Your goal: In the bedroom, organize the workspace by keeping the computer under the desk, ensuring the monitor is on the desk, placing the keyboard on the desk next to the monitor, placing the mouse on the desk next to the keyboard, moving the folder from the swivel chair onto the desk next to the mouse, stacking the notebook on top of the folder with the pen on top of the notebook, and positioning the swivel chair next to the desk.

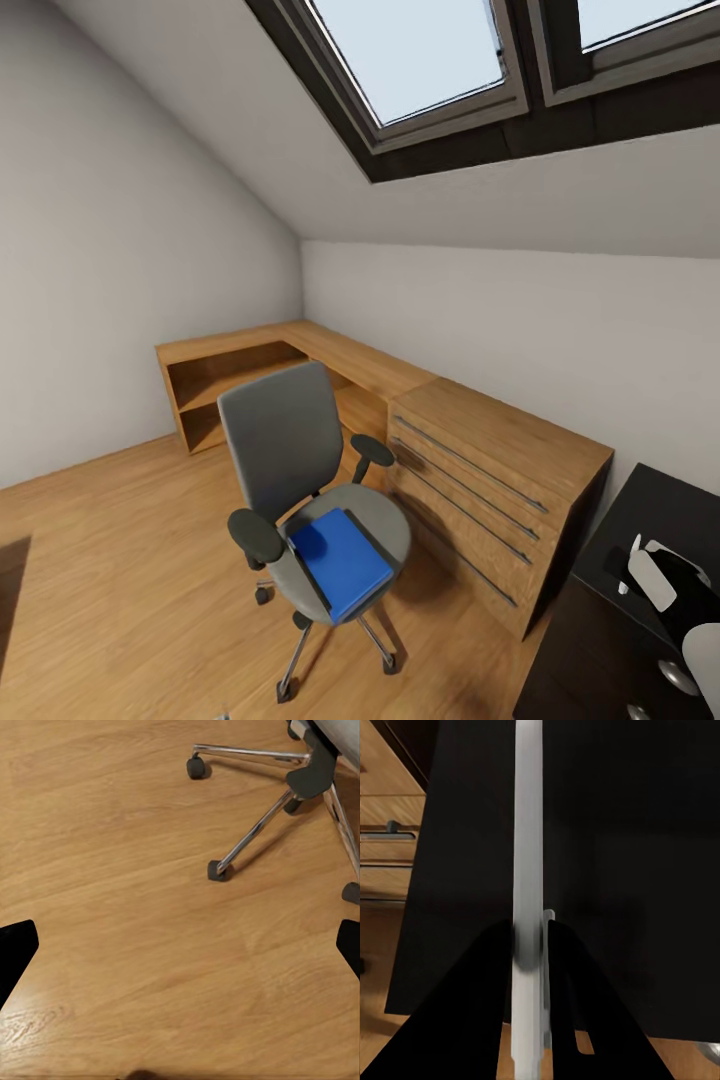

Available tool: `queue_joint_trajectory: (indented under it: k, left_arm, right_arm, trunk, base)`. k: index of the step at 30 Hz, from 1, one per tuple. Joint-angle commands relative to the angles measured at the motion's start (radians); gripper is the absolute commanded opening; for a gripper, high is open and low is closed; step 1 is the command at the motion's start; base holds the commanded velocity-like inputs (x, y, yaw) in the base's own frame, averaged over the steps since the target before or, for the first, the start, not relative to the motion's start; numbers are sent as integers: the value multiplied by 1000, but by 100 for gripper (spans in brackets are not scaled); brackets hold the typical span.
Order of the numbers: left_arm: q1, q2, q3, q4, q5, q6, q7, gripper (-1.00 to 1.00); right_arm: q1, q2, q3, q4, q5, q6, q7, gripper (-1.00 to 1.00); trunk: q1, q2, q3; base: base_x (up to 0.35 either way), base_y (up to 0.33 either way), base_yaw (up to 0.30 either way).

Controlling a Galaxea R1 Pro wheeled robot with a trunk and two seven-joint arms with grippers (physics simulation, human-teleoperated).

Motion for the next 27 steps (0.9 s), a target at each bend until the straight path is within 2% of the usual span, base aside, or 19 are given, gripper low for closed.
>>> queue_joint_trajectory:
  k: [1,8,16,27]
  left_arm:
    - [0,0,-2,-2,7,4,6,100]
    - [0,3,-3,2,7,3,5,100]
    - [0,3,-3,3,7,4,5,100]
    - [0,2,-3,6,7,4,5,100]
  right_arm:
    - [0,0,-1,-2,-11,3,-5,-100]
    - [0,0,-1,-3,-11,3,-5,-100]
    - [0,0,-1,-3,-11,3,-5,-100]
    - [0,0,-1,-5,-11,3,-5,-100]
  trunk:
    - [0,-1,-1]
    - [0,-1,-1]
    - [0,-1,-1]
    - [-4,6,2]
  base:
    - [0,0,0]
    - [14,-5,0]
    - [163,-87,0]
    - [15,-9,0]
